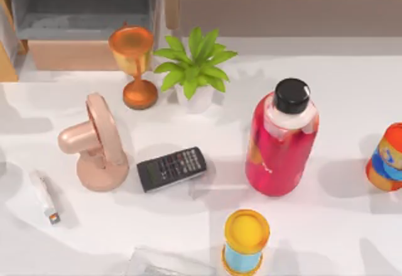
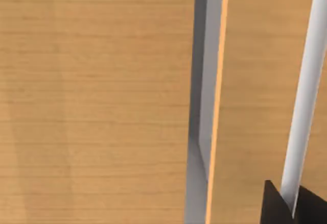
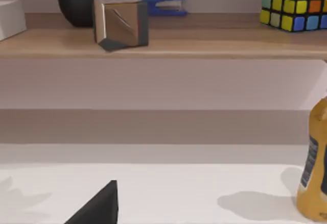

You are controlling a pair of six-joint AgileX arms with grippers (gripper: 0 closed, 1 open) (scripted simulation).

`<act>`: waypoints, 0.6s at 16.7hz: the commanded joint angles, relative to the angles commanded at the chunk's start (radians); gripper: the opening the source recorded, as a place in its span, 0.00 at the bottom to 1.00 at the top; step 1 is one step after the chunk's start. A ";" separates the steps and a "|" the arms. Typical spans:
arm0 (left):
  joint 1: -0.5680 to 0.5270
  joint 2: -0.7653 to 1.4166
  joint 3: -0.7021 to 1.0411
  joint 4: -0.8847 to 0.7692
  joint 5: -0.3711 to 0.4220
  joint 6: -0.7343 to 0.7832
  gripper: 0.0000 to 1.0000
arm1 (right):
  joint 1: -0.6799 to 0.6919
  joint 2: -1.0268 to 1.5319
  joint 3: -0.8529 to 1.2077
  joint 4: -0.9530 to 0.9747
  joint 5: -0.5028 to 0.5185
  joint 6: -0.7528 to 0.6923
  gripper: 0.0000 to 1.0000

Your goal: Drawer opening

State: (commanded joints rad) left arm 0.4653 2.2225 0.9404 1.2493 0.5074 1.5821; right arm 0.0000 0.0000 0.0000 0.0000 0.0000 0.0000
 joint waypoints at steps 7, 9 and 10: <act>0.072 -0.084 -0.200 0.104 0.072 0.003 0.00 | 0.000 0.000 0.000 0.000 0.000 0.000 1.00; 0.091 -0.104 -0.240 0.131 0.090 0.005 0.00 | 0.000 0.000 0.000 0.000 0.000 0.000 1.00; 0.094 -0.106 -0.244 0.134 0.092 0.005 0.00 | 0.000 0.000 0.000 0.000 0.000 0.000 1.00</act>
State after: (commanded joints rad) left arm 0.5590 2.1168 0.6966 1.3837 0.5996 1.5870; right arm 0.0000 0.0000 0.0000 0.0000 0.0000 0.0000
